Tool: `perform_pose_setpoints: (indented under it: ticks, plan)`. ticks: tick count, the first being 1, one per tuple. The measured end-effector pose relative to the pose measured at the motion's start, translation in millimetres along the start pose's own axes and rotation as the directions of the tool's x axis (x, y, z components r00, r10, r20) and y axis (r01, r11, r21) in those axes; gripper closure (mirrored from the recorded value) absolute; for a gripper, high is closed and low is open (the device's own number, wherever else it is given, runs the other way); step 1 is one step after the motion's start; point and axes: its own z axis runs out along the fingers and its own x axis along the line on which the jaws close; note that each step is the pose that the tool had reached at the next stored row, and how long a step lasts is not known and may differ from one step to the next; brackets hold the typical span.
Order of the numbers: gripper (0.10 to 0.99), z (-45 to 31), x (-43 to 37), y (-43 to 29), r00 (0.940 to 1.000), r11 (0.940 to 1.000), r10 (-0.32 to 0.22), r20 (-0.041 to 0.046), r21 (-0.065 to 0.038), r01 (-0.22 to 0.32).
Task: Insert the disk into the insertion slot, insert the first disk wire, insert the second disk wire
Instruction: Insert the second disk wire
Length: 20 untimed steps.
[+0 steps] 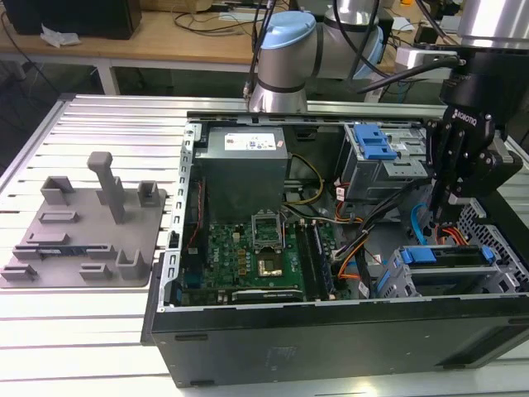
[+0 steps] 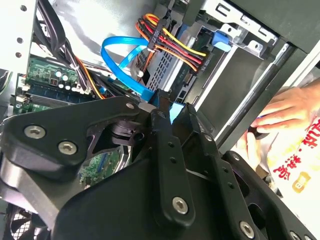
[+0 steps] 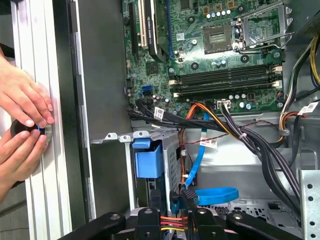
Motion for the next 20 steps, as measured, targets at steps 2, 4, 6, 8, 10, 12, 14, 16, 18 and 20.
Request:
perform_pose_setpoints:
  ticks: [2, 4, 6, 8, 10, 12, 14, 16, 18, 20]
  plan:
    - [0.78, 0.1, -0.1, 0.0, 1.0, 1.0, 0.0, 0.0, 0.0, 0.0]
    - [0.78, 0.3, -0.2, 0.0, 1.0, 1.0, 0.0, 0.0002, 0.0, 0.0]
    - [0.78, 0.4, -0.2, 0.0, 1.0, 1.0, 0.0, 0.0001, 0.0, 0.0]
    - [0.78, 0.6, -0.3, 0.0, 1.0, 1.0, 0.0, 0.0001, 0.0, 0.0]
    - [0.78, 0.9, -0.3, 0.0, 1.0, 1.0, 0.0, 0.0001, 0.0, 0.0]
    - [0.78, 1.1, -0.4, 0.0, 1.0, 1.0, 0.0, 0.0001, 0.0, 0.0]
    - [0.78, 1.4, -0.5, 0.0, 1.0, 1.0, 0.0, 0.0001, 0.0, 0.0]
    - [0.925, 1.6, -0.6, 0.1, 1.0, 1.0, 0.0, 0.0001, 0.0, 0.0]
    - [0.925, 1.8, -0.6, 0.0, 1.0, 1.0, 0.0, 0.0001, 0.0, 0.0]
    - [0.925, 1.8, -0.6, 0.1, 1.0, 1.0, 0.0, 0.0, 0.0, 0.0]
